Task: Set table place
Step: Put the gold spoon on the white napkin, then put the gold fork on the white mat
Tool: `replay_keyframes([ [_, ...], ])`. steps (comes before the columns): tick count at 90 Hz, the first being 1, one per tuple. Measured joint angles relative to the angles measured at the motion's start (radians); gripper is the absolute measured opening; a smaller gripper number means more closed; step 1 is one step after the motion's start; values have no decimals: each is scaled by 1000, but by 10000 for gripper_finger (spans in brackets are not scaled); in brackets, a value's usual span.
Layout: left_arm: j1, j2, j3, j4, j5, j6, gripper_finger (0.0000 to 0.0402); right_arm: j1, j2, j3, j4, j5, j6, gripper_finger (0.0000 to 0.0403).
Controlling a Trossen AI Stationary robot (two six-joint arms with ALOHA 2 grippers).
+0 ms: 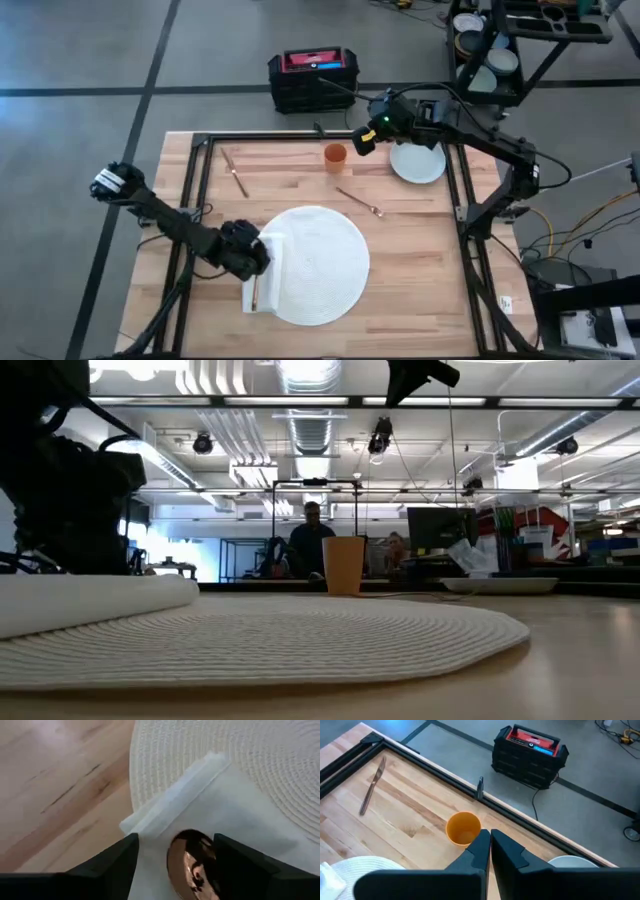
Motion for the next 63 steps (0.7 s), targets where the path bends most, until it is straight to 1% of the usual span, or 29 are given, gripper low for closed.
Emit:
replay_keyframes([
  [9,23,0,27,-16,-2,58,253,0,0,0,0,0,0,0],
  [15,41,0,51,-32,-23,97,256,0,0,0,0,0,0,0],
  [31,110,-1,119,-99,-96,120,259,0,0,0,0,0,0,0],
  [43,181,-4,161,-162,-106,170,260,0,0,0,0,1,2,0],
  [52,245,-26,177,-215,-122,154,264,0,0,0,0,0,1,0],
  [63,330,-93,161,-231,-149,87,265,0,0,0,0,0,1,0],
])
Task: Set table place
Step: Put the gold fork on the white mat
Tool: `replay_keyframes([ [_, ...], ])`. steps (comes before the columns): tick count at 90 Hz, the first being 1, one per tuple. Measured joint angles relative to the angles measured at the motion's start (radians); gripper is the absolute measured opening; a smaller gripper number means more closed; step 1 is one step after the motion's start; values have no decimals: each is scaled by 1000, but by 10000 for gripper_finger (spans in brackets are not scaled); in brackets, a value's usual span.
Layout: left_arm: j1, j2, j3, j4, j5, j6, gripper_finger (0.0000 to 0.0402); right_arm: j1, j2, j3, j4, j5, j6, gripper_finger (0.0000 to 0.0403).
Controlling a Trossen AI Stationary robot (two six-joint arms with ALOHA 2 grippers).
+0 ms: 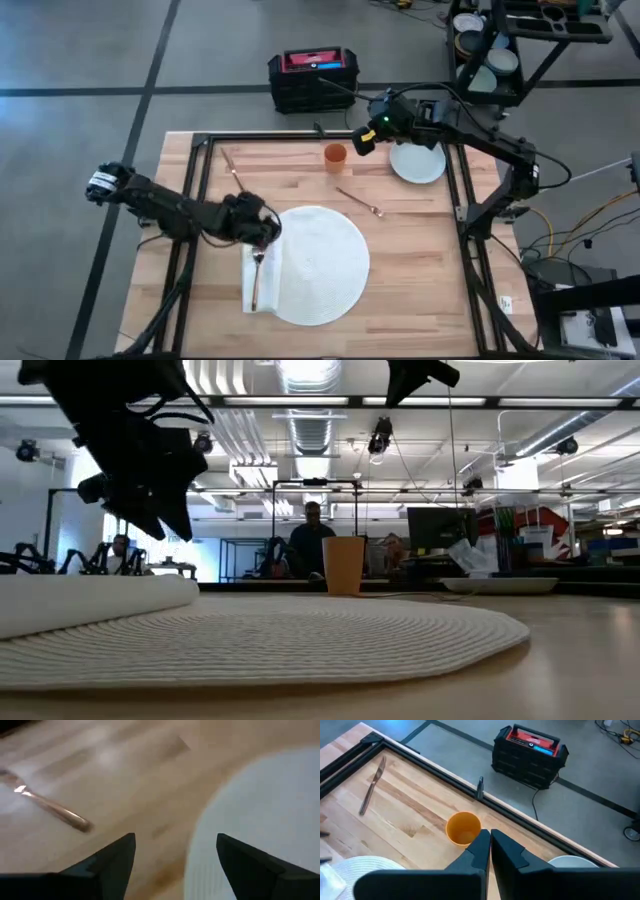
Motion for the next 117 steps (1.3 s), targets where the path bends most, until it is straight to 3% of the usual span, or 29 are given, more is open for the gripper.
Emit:
replay_keyframes([
  [39,307,-351,-182,-10,-6,-218,261,0,1,0,-1,-8,-17,0],
  [63,559,-371,-183,20,61,-84,257,0,1,0,-1,-31,-18,0],
  [89,768,-355,-167,144,266,86,250,0,1,0,-92,-52,-58,0],
  [106,764,-314,-166,356,471,276,247,0,1,-37,-406,-53,-29,0],
  [117,736,-243,-166,480,563,333,250,5,-43,-163,-383,-112,34,0],
])
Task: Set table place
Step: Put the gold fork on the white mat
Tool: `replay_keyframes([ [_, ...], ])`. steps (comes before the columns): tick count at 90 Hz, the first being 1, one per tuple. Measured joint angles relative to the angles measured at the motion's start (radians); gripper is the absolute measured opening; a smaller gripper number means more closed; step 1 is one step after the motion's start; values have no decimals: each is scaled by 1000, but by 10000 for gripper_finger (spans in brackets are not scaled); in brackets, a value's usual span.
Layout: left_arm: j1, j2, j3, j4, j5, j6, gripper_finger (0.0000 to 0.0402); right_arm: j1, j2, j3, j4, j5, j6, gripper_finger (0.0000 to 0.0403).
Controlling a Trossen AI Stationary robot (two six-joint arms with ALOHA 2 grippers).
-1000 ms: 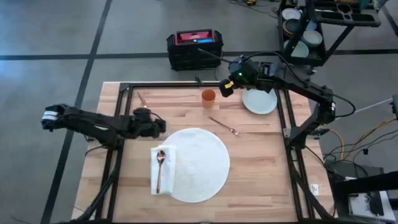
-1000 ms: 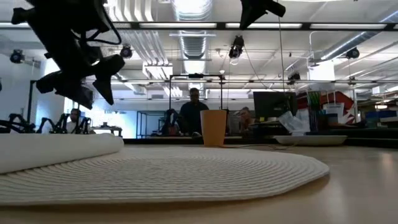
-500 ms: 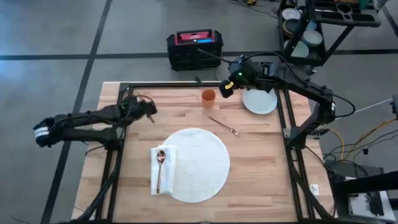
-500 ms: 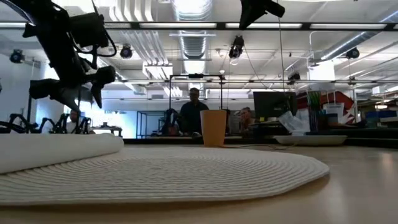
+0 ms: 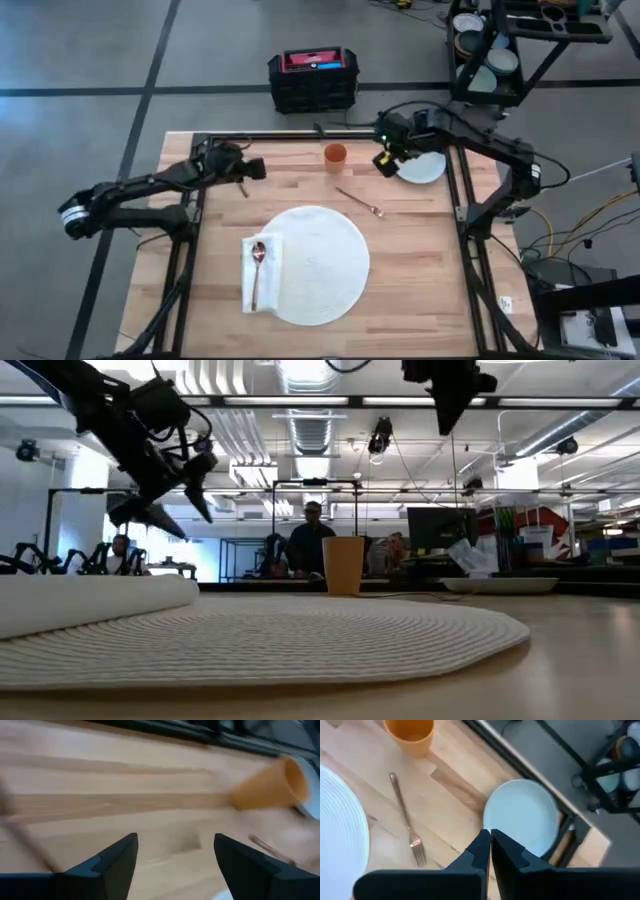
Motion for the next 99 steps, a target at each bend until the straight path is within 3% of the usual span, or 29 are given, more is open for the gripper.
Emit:
replay_keyframes([
  [11,-32,70,25,27,121,117,251,30,-45,-125,-10,-43,102,0],
  [23,-60,111,58,-6,109,187,244,88,-49,-290,87,-56,254,0],
  [43,-58,61,134,29,94,318,234,143,16,-565,633,-346,260,0],
  [52,-58,26,179,-16,95,378,231,143,73,-614,765,-390,336,0],
  [66,-58,1,236,-106,93,434,233,145,150,-628,762,-436,346,9],
  [76,-58,-10,254,-124,84,453,238,144,175,-615,754,-484,285,50],
  [88,-58,-10,259,-123,81,450,242,143,188,-577,747,-482,204,134],
  [99,-58,-9,243,-122,81,426,239,144,189,-541,717,-401,135,215],
])
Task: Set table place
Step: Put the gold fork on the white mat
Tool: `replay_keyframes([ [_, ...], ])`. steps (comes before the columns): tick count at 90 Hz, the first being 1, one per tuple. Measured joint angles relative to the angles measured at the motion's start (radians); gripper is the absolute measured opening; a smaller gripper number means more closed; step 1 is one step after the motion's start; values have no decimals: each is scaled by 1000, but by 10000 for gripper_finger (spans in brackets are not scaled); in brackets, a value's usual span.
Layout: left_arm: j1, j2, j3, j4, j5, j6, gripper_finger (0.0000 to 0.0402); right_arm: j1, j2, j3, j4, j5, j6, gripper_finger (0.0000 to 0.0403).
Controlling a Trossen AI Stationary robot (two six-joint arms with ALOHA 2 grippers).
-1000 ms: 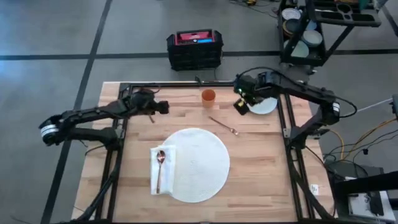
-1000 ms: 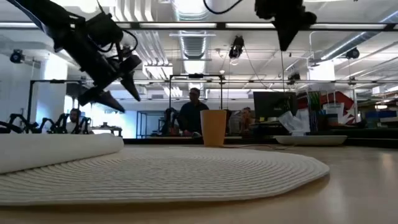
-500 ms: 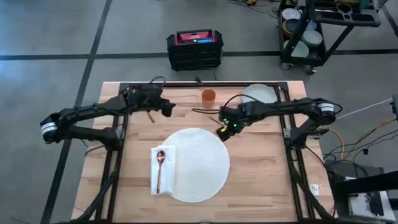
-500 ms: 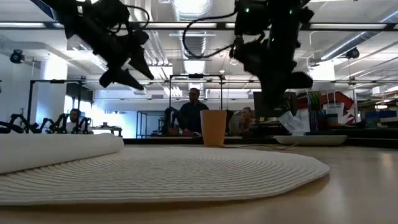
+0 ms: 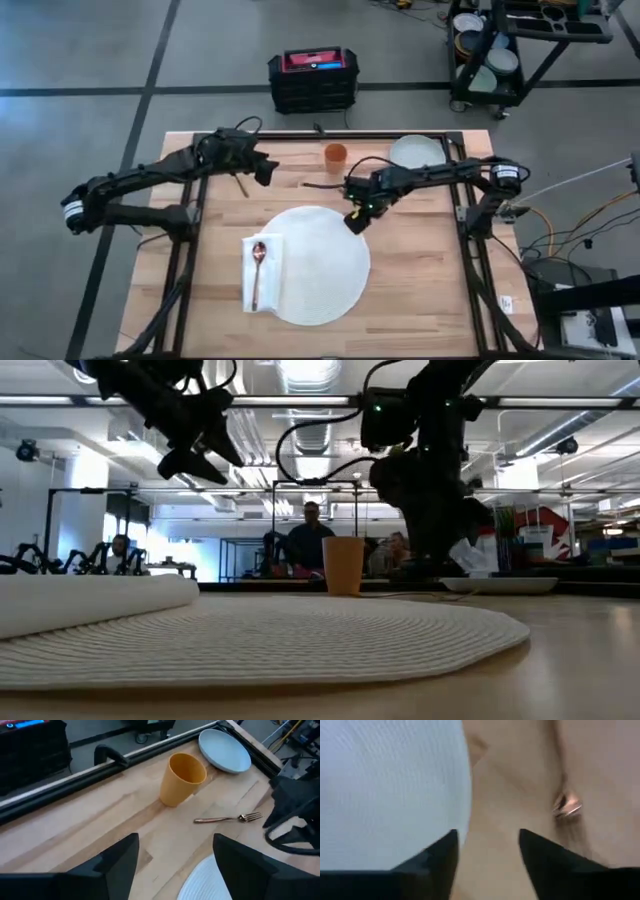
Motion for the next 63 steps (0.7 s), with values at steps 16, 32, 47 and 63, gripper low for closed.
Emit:
replay_keyframes([
  [16,0,-2,-34,-4,4,-74,228,-31,0,10,-35,74,-82,281],
  [32,0,-2,-42,-2,5,-112,223,-72,6,1,-58,75,-196,273],
  [47,0,-7,-34,-1,5,-114,229,-109,6,-18,-57,113,-278,243],
  [63,0,-16,-34,-2,6,-138,233,-134,6,-54,-48,127,-335,218],
])
